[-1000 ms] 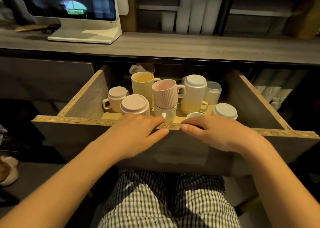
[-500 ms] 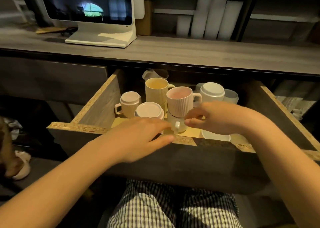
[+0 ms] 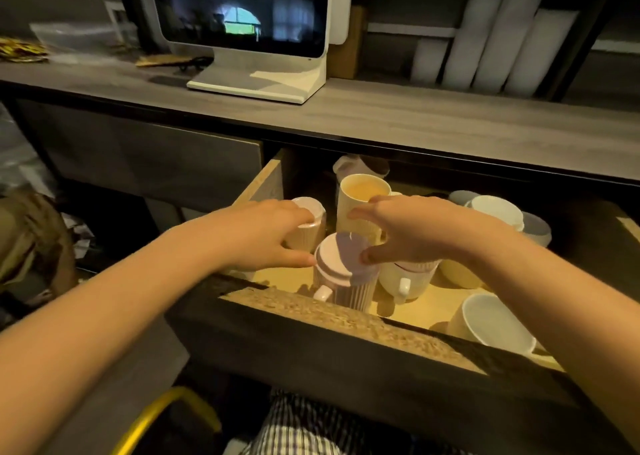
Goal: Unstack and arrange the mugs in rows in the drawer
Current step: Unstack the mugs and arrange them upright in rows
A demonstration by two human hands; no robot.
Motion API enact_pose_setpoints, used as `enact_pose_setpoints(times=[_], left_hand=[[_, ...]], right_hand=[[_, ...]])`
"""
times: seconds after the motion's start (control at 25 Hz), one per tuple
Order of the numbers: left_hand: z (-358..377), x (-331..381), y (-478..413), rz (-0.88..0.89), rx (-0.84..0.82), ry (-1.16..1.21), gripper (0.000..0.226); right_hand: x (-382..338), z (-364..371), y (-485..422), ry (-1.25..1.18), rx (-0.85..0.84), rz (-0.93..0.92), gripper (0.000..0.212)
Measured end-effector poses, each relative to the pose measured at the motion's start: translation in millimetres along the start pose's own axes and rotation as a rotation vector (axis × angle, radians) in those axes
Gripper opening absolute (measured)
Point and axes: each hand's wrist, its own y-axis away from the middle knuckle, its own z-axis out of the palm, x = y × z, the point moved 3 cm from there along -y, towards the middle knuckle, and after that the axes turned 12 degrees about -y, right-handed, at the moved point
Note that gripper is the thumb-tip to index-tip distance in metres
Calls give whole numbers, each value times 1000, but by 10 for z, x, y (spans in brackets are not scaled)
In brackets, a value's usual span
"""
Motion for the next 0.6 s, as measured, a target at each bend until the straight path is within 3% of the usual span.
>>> enact_pose_setpoints(times=[0.16,0.4,0.6], left_hand=[[145,-38,-212,38,-99,94,71],[339,-108,-300,110,-167,330,60],[456,-82,-294,139,-201,388,53]], right_hand=[[-19,64,-149,-93,-104,-33,71],[-31,92,-179,-214,-217,-75,63],[-61,194,-104,-142,-180,-67,85]])
